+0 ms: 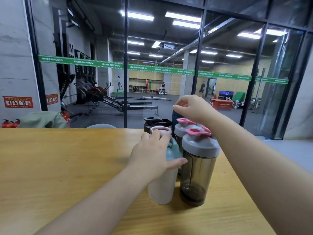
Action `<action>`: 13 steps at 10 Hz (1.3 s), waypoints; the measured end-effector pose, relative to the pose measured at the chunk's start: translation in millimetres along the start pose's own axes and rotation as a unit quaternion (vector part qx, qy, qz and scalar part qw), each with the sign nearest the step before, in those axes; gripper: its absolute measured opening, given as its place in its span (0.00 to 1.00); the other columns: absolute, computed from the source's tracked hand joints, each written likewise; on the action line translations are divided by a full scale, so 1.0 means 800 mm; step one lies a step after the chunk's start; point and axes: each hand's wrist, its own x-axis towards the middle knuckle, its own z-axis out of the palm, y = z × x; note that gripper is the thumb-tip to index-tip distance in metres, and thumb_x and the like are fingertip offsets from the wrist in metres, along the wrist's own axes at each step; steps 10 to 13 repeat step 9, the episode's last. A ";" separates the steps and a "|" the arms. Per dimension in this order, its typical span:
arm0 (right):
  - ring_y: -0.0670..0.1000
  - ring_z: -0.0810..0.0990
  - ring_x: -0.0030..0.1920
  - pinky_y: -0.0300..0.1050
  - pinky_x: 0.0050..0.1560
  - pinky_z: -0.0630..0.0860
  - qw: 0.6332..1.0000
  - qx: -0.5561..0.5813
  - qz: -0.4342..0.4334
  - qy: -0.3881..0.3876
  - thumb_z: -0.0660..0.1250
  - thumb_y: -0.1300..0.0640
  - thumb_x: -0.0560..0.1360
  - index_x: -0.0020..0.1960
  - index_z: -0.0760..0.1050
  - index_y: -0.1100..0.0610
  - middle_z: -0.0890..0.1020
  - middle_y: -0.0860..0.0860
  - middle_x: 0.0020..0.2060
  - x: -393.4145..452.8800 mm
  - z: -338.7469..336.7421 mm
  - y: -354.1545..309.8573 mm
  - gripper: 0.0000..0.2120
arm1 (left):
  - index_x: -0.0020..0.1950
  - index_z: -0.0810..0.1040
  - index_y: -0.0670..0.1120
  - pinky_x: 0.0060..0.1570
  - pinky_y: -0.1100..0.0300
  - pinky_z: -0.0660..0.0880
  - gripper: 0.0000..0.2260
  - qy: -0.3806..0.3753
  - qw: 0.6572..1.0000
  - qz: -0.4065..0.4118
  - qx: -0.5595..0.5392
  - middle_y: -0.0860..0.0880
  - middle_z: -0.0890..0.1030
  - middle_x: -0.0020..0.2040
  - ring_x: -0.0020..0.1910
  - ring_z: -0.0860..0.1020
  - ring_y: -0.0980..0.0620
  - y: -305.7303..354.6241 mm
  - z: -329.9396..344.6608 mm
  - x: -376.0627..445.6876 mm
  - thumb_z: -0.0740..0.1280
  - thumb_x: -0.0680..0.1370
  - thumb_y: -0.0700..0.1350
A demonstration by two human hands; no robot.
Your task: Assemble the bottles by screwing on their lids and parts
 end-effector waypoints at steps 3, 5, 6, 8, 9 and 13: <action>0.37 0.75 0.41 0.30 0.39 0.69 0.998 0.002 -0.042 -0.048 0.68 0.40 0.71 0.52 0.77 0.48 0.76 0.35 0.41 -0.094 -0.005 0.025 0.15 | 0.74 0.54 0.49 0.61 0.54 0.72 0.37 0.017 0.998 0.051 -0.029 0.51 0.58 0.70 0.67 0.62 0.49 -0.009 0.010 -0.024 0.56 0.71 0.67; 0.42 0.75 0.44 0.36 0.42 0.72 0.996 -0.061 -0.065 -0.006 0.69 0.42 0.70 0.57 0.76 0.47 0.75 0.36 0.43 -0.109 0.005 0.029 0.19 | 0.75 0.52 0.58 0.60 0.48 0.72 0.37 -0.006 0.990 0.038 -0.134 0.58 0.56 0.72 0.66 0.68 0.48 -0.009 0.007 -0.029 0.63 0.69 0.62; 0.45 0.73 0.45 0.35 0.40 0.69 0.995 -0.078 -0.064 0.009 0.68 0.42 0.70 0.56 0.76 0.48 0.72 0.33 0.40 -0.107 0.009 0.028 0.17 | 0.75 0.52 0.60 0.60 0.49 0.72 0.36 -0.008 0.990 0.036 -0.136 0.59 0.56 0.71 0.65 0.68 0.49 -0.009 0.003 -0.030 0.65 0.71 0.60; 0.47 0.74 0.56 0.42 0.53 0.72 0.992 -0.116 -0.051 -0.018 0.64 0.35 0.71 0.66 0.70 0.46 0.76 0.46 0.57 -0.100 0.005 0.024 0.27 | 0.77 0.44 0.60 0.69 0.51 0.63 0.36 -0.064 0.987 0.022 -0.146 0.62 0.46 0.76 0.74 0.58 0.50 -0.011 -0.007 -0.025 0.61 0.76 0.62; 0.45 0.74 0.58 0.38 0.54 0.69 0.997 -0.055 -0.052 -0.002 0.64 0.40 0.74 0.66 0.71 0.48 0.76 0.46 0.61 -0.094 0.003 0.015 0.23 | 0.76 0.43 0.62 0.72 0.49 0.59 0.33 -0.080 0.979 0.016 -0.186 0.63 0.42 0.77 0.77 0.52 0.53 -0.010 -0.017 -0.026 0.58 0.77 0.63; 0.45 0.74 0.58 0.38 0.54 0.69 0.997 -0.055 -0.052 -0.002 0.64 0.40 0.74 0.66 0.71 0.48 0.76 0.46 0.61 -0.094 0.003 0.015 0.23 | 0.76 0.43 0.62 0.72 0.49 0.59 0.33 -0.080 0.979 0.016 -0.186 0.63 0.42 0.77 0.77 0.52 0.53 -0.010 -0.017 -0.026 0.58 0.77 0.63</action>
